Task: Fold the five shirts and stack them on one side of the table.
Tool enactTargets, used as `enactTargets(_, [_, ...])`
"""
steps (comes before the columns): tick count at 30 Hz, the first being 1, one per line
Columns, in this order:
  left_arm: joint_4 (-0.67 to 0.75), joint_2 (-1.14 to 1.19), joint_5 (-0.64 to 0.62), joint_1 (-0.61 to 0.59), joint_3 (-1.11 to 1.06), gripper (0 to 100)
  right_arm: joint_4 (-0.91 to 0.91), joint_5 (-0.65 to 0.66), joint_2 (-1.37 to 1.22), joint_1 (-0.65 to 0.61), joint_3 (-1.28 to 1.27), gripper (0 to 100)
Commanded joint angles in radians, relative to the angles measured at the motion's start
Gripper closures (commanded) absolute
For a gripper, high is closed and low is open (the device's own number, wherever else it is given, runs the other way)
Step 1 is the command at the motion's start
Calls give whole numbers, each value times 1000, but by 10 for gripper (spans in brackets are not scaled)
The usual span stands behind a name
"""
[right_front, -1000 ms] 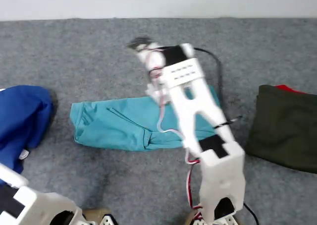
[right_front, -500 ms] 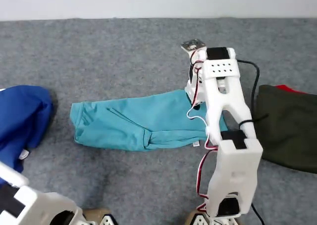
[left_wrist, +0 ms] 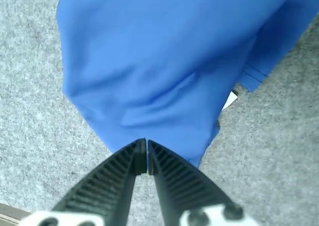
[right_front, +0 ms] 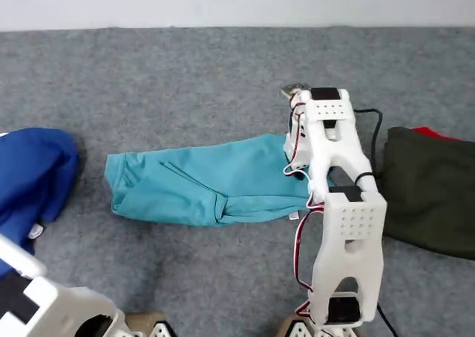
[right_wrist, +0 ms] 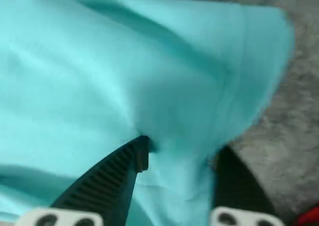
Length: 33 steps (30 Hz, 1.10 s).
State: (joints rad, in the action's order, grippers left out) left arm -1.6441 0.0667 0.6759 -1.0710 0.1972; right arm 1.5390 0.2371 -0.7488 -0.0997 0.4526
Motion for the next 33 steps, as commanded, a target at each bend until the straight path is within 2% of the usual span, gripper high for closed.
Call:
enactTargets(1, [-9,-18,0,11,41,983,7,-9,4,-5,14,967])
enactTargets(5, [-9,-18,0,11,41,983,8,8,10,58,26,989])
enactTargets(13, [-9,-18,0,11,41,983,24,212,156,217,31,990])
enactTargets(19, [-9,-18,0,12,41,983,74,292,265,234,31,990])
enactTargets(23, [-9,-18,0,12,41,983,150,296,325,153,31,990])
enactTargets(28, [-9,-18,0,12,41,983,243,290,421,-28,31,990])
enactTargets(33, [-9,-18,0,12,41,983,254,247,519,-209,26,990])
